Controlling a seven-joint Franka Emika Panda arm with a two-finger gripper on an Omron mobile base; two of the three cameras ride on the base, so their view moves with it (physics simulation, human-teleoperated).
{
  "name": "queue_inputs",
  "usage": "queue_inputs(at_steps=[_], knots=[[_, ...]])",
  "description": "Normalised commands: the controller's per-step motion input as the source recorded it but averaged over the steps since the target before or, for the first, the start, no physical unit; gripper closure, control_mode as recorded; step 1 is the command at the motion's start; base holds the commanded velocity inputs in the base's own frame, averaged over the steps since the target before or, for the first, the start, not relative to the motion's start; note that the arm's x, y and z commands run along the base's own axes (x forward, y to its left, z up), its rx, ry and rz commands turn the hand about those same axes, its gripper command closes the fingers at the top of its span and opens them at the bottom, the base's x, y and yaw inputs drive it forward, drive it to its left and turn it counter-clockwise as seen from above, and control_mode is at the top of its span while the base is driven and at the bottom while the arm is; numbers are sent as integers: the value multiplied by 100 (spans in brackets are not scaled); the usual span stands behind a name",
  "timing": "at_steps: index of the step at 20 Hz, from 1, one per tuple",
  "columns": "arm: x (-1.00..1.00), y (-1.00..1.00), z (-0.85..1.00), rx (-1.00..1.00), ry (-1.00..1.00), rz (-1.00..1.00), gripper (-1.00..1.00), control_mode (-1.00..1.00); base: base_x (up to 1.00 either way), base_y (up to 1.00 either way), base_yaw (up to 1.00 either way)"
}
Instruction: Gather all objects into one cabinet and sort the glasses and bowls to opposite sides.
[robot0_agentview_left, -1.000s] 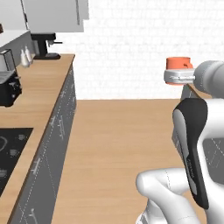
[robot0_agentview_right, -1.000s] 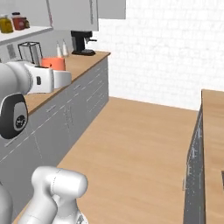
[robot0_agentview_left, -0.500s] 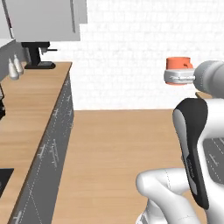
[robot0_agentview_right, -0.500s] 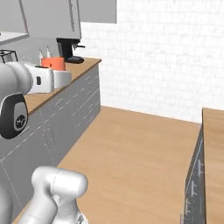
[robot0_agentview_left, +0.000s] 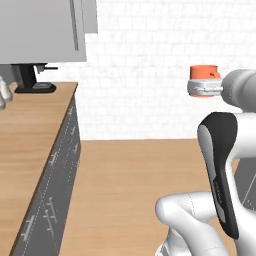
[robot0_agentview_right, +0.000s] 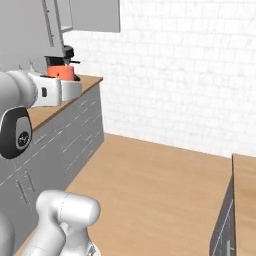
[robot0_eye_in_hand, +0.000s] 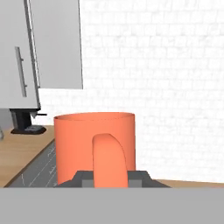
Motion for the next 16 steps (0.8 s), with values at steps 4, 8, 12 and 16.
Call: queue_inputs(at_steps=[4,8,12,16], knots=[[0,0,0,0,0,0,100,100,100,0,0],[0,0,0,0,0,0,100,100,100,0,0],[0,0,0,0,0,0,100,100,100,0,1],[0,0,0,0,0,0,100,100,100,0,4]])
